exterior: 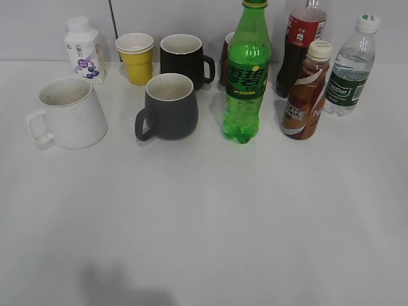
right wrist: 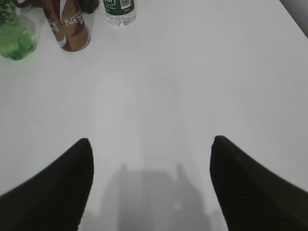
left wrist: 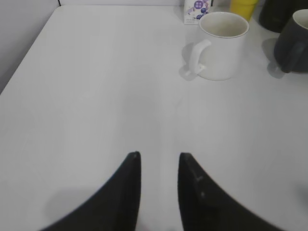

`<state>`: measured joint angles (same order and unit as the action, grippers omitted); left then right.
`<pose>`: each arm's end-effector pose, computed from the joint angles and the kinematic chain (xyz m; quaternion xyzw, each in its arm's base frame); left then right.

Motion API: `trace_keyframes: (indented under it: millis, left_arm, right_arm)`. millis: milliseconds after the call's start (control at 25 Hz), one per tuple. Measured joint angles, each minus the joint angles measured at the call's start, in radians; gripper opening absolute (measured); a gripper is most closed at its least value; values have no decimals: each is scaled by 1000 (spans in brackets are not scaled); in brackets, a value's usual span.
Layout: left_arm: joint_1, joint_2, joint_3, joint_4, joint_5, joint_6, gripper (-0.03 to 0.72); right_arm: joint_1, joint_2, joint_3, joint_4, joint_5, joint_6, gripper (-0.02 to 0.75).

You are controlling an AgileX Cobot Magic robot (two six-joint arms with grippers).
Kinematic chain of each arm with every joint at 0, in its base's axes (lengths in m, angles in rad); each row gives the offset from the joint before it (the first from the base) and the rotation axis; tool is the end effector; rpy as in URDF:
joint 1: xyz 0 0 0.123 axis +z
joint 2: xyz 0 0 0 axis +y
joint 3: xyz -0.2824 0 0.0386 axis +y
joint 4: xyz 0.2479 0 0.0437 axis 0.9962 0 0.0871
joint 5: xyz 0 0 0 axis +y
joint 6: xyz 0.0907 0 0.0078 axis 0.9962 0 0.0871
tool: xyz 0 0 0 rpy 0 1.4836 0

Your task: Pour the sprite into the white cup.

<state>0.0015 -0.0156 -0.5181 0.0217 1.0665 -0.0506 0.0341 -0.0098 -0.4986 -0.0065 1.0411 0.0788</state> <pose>-0.0097 0.0017 0.2816 -0.0227 0.8455 -0.0023 0.5335 -0.0054 -0.0007 0.2783 0.0190 0.8456 0.0269 0.5328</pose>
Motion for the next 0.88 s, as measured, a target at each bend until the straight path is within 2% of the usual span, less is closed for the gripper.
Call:
trace_keyframes:
  millis: [880]
  left_arm:
    - [0,0,0,0,0,0,214]
  right_arm:
    - [0,0,0,0,0,0,567]
